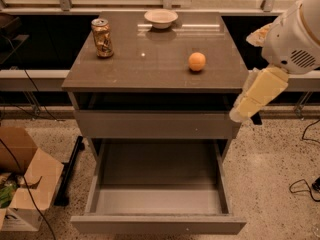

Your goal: Place orange into middle drawer

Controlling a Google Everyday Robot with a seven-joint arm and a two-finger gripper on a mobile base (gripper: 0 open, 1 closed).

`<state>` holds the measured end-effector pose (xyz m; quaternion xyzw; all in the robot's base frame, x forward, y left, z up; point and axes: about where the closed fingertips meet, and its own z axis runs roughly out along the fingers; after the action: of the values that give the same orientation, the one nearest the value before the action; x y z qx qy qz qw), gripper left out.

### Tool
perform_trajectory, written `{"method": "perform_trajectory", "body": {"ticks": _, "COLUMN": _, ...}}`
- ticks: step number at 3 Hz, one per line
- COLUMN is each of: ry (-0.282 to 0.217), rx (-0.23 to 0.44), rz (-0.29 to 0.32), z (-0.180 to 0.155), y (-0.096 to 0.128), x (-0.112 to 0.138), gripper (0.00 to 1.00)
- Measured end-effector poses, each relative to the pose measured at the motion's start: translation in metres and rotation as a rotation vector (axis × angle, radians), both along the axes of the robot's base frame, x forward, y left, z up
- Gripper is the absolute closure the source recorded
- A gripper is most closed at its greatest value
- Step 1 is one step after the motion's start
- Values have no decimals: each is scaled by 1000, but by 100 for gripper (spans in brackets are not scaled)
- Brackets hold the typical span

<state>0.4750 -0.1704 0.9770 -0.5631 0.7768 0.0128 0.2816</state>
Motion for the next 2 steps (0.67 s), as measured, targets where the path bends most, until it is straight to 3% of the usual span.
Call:
{"method": "perform_trajectory", "body": {"ticks": 1, "ry": -36, "rx": 85, "rz": 10, "z": 0, "y": 12, "x": 25, "gripper": 0}}
{"method": "perform_trajectory", "body": {"ticks": 2, "ry": -39, "rx": 93, "rz": 17, "z": 0, "y": 13, "x": 27, "gripper": 0}}
